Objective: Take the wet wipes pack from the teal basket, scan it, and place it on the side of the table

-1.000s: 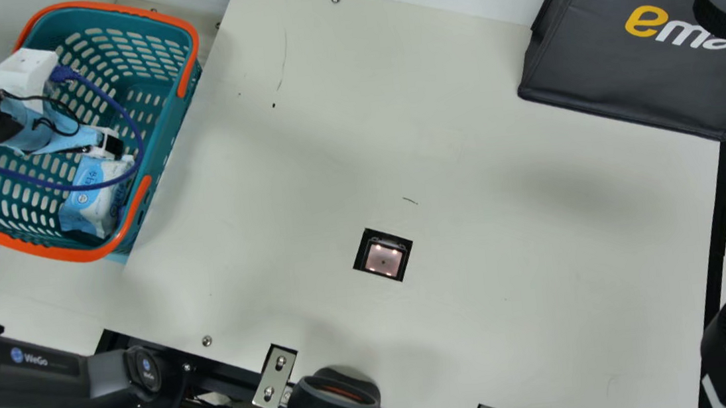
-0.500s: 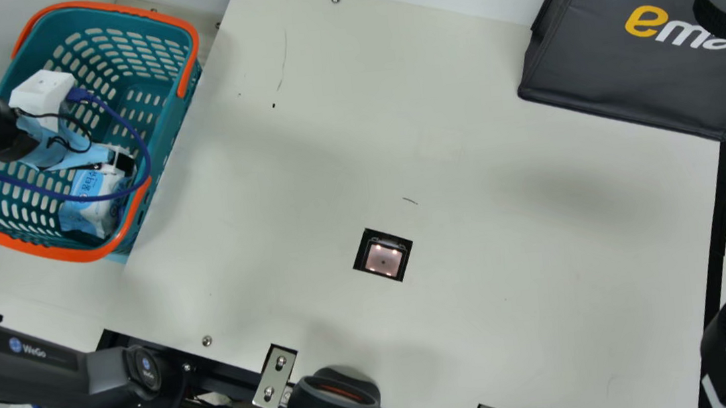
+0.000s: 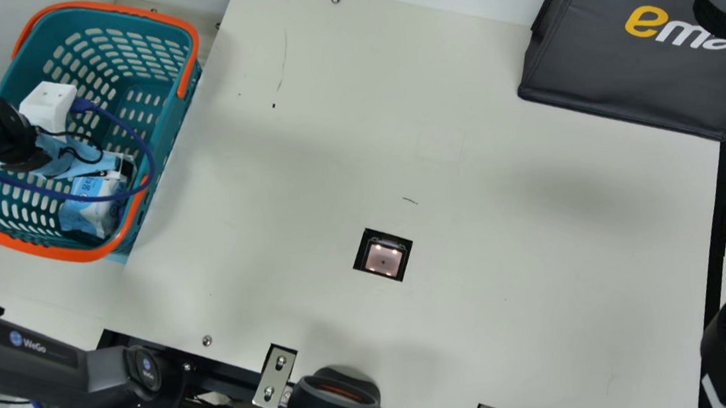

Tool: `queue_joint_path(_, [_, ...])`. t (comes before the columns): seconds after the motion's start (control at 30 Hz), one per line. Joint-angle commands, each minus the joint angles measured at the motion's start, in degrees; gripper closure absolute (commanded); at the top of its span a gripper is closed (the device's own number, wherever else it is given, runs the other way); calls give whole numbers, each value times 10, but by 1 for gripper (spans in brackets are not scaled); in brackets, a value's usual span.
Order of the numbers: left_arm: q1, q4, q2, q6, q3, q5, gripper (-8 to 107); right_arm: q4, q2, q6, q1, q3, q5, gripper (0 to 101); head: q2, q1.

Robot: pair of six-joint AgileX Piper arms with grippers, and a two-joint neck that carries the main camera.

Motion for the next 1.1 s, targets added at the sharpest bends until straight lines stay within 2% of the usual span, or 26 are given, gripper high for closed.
queue_joint_path(0.0, [-2, 14, 4, -25, 1, -10, 9, 0, 0, 0, 0, 0, 0, 6, 2, -17])
queue_joint_path(0.37, [-9, 66, 41, -94, 2, -43, 9, 0, 0, 0, 0, 0, -1, 6, 2, -17])
queue_joint_path(0.77, [-11, 100, 85, -136, -14, -57, 9, 0, 0, 0, 0, 0, -1, 6, 2, -17])
queue_joint_path(0.93, [-11, 94, 101, -137, -22, -56, 9, 0, 0, 0, 0, 0, -1, 6, 2, -17])
queue_joint_path(1.07, [-10, 62, 111, -115, -29, -46, 9, 0, 0, 0, 0, 0, 0, 6, 2, -17])
